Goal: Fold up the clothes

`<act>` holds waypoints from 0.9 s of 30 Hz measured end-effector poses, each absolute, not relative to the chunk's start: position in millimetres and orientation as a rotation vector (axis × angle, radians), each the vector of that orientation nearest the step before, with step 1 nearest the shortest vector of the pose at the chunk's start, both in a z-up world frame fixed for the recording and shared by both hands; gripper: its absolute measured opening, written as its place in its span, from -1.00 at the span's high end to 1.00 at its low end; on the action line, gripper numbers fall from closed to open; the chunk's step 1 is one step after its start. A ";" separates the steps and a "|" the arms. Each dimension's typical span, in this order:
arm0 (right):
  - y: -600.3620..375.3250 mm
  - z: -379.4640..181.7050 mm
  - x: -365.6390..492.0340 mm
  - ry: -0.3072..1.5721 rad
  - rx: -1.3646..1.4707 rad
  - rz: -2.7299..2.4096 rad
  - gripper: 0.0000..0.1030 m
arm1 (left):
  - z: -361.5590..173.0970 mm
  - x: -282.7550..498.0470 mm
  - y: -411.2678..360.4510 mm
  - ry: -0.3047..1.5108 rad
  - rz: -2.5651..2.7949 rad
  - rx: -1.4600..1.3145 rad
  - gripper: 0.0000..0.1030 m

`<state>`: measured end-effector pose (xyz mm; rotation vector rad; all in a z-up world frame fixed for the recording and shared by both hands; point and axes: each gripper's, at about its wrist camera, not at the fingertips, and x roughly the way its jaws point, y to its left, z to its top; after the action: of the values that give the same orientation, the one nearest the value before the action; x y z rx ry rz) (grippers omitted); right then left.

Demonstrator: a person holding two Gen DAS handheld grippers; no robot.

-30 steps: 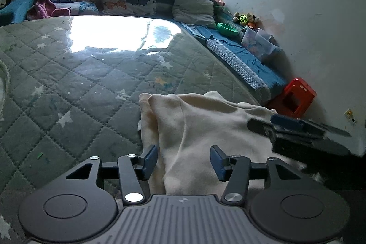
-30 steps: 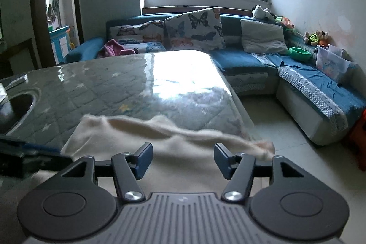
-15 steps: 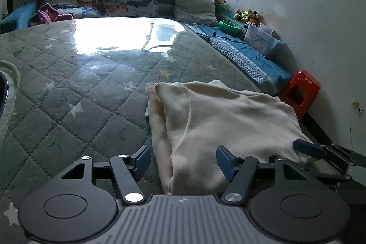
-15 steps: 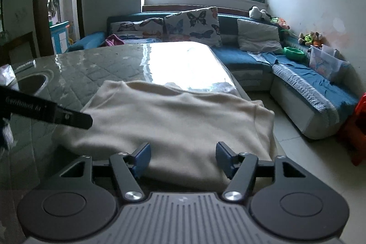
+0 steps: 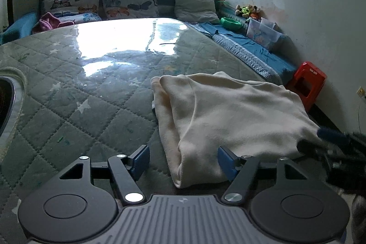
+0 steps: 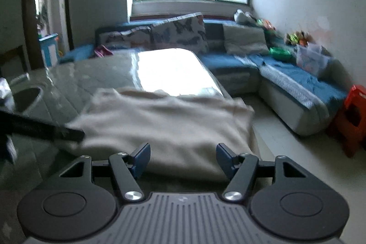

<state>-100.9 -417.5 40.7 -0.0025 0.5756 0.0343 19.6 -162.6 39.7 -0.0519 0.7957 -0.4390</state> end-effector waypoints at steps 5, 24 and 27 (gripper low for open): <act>-394.3 37.8 -79.0 0.567 -0.035 0.107 -0.27 | 40.0 19.4 -159.3 0.799 -0.429 -0.056 -0.35; -426.8 25.0 -87.9 0.605 -0.008 0.004 -0.51 | 43.6 15.5 -161.1 0.776 -0.428 -0.014 -0.76; -426.8 27.0 -92.3 0.595 -0.001 0.004 -0.60 | 44.5 14.3 -161.9 0.769 -0.425 -0.004 -0.81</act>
<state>-92.3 -426.8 27.0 -0.0009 0.5946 0.0036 14.3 -161.9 44.5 -0.0043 0.7693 -0.4250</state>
